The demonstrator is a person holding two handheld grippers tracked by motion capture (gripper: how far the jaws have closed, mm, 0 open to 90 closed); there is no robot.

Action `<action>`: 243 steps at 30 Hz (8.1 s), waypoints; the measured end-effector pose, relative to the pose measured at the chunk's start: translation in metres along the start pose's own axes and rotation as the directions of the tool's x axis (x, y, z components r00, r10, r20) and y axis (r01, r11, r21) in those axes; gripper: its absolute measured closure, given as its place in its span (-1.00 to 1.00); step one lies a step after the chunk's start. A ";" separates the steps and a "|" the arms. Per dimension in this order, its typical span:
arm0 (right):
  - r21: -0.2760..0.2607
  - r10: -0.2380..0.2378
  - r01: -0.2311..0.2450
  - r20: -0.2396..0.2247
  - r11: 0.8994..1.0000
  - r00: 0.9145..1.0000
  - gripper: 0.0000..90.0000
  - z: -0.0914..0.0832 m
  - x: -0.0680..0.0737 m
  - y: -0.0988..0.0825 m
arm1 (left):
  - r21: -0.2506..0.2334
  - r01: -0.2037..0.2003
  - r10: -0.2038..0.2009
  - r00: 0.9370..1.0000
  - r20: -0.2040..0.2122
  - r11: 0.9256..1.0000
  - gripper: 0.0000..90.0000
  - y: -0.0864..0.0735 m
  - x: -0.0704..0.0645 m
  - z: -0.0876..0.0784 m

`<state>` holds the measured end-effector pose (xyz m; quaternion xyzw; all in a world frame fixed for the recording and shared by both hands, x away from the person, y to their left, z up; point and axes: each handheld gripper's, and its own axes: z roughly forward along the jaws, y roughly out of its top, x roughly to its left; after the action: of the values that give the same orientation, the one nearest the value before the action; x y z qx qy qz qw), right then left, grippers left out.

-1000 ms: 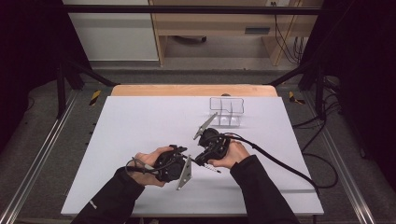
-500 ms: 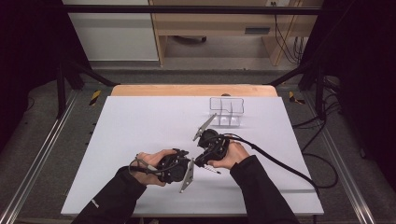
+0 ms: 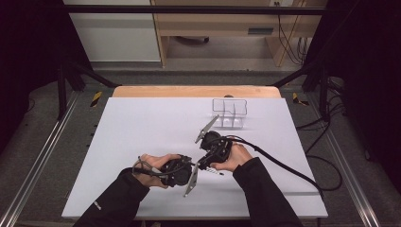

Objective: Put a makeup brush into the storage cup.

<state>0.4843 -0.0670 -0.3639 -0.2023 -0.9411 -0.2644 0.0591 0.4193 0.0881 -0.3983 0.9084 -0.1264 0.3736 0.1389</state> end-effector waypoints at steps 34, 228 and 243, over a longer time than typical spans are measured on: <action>-0.348 0.025 0.062 0.242 0.936 0.970 0.09 -0.043 -0.004 -0.012 | 0.010 0.217 -0.217 0.974 0.057 0.976 0.84 -0.024 0.003 -0.006; -0.759 0.377 -0.135 0.154 0.637 0.913 0.87 -0.023 -0.016 -0.067 | -0.266 0.900 -0.910 0.391 0.139 0.346 -0.72 -0.106 -0.013 -0.018; -0.773 0.404 -0.120 0.187 0.623 0.895 0.87 -0.038 -0.027 -0.069 | -0.267 0.912 -0.931 0.348 0.108 0.310 -0.80 -0.135 -0.019 -0.026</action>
<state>0.4804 -0.1504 -0.3703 -0.3884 -0.7043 -0.5736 -0.1548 0.4346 0.2253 -0.4153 0.7746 0.3671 0.2353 0.4581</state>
